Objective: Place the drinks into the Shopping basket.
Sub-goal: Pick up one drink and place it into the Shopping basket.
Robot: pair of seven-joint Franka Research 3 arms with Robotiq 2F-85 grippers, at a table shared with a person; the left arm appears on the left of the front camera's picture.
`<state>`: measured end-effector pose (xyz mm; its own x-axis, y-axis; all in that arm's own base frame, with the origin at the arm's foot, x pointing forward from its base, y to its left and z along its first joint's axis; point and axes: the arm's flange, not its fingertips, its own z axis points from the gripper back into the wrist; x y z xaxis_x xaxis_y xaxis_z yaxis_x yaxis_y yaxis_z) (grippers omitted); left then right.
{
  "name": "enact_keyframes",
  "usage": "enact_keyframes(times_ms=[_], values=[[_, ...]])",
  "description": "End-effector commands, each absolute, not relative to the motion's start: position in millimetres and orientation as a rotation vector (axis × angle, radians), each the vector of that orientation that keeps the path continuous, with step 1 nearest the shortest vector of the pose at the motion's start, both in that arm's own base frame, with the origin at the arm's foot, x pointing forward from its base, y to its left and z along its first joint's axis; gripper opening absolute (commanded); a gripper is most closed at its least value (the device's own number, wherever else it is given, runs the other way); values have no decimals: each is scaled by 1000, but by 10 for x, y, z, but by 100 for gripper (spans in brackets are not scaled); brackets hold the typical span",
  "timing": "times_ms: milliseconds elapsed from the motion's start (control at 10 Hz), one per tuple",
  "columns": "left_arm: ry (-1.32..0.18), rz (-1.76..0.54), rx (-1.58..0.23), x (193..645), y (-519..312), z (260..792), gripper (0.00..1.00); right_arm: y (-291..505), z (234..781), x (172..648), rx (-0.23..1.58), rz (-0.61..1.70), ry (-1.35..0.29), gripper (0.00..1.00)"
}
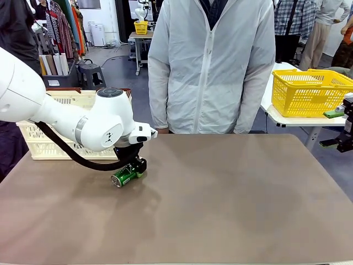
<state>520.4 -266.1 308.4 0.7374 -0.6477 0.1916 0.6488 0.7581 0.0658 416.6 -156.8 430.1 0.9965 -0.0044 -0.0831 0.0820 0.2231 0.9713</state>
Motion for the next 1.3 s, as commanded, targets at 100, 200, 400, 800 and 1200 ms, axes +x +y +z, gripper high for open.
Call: enact_keyframes(times_ms=[100,200,400,800,1200], values=[[-200,-660,50,5222,-2667,3106,0,-1577,4338,4166,1322,-70,86,100],[-199,-630,54,5219,-2637,3163,0,-1577,4338,4166,1322,-70,86,100],[-105,-543,-63,5068,-2461,3722,0,-1577,4338,4166,1322,-70,86,100],[-16,-478,-192,4501,-1877,4962,0,-1577,4338,4166,1322,-70,86,100],[-45,-435,-188,4311,-1766,5298,0,-1577,4338,4166,1322,-70,86,100]])
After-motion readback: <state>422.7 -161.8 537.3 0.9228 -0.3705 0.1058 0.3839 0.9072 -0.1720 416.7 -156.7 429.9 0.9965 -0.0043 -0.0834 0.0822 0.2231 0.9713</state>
